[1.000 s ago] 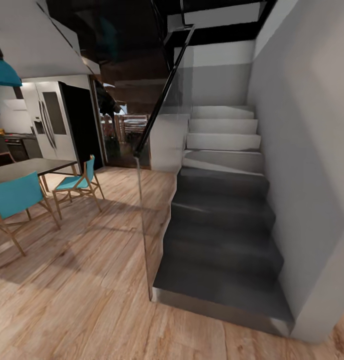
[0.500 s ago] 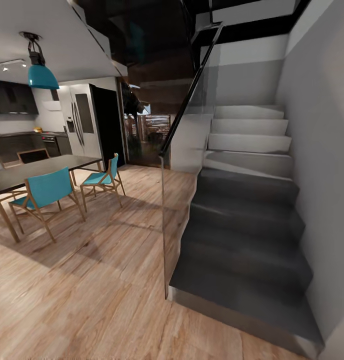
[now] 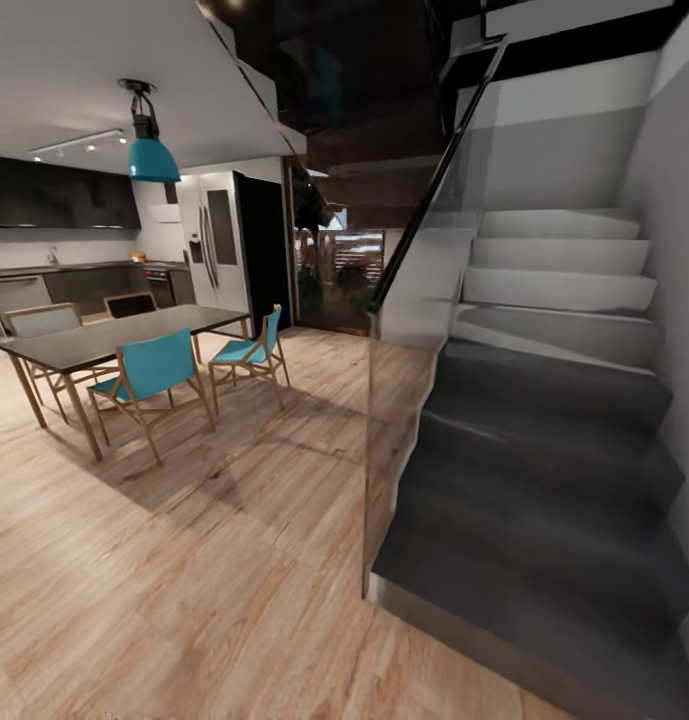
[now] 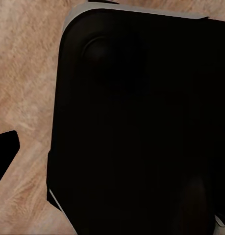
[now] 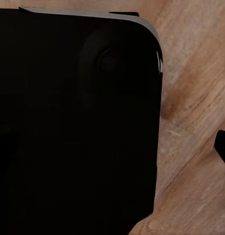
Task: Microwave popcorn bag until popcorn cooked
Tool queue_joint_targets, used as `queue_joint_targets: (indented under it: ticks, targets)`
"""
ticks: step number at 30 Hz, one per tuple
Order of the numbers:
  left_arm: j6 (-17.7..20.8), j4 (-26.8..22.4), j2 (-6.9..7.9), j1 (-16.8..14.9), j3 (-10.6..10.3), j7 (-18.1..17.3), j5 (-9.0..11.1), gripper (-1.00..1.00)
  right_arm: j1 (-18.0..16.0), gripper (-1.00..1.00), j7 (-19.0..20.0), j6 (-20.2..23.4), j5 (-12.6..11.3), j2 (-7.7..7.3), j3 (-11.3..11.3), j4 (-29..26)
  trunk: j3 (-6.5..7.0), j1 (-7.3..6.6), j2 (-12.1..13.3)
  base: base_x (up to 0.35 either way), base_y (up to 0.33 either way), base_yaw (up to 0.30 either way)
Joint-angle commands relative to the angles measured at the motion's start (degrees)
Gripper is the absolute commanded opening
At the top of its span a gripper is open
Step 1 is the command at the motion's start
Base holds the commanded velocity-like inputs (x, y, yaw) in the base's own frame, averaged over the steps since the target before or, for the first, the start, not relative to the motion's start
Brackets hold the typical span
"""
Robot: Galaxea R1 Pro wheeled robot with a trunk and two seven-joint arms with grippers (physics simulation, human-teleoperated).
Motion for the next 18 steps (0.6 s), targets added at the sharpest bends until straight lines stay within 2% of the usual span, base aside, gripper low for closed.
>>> queue_joint_targets:
  ticks: [1, 18]
  targets:
    - [-0.08, -0.06, 0.00, 0.02, -0.01, -0.01, 0.45, 1.00, -0.01, 1.00, -0.28, -0.18, 0.03, 0.01, 0.01, 0.03, -0.04, 0.00, -0.02, 0.000, 0.000, 0.277]
    - [-0.08, -0.06, 0.01, 0.02, -0.01, -0.01, 0.45, 1.00, -0.01, 1.00, -0.62, -0.13, -0.11, -0.04, -0.13, 0.03, -0.04, 0.00, -0.02, 0.000, 0.000, 0.277]
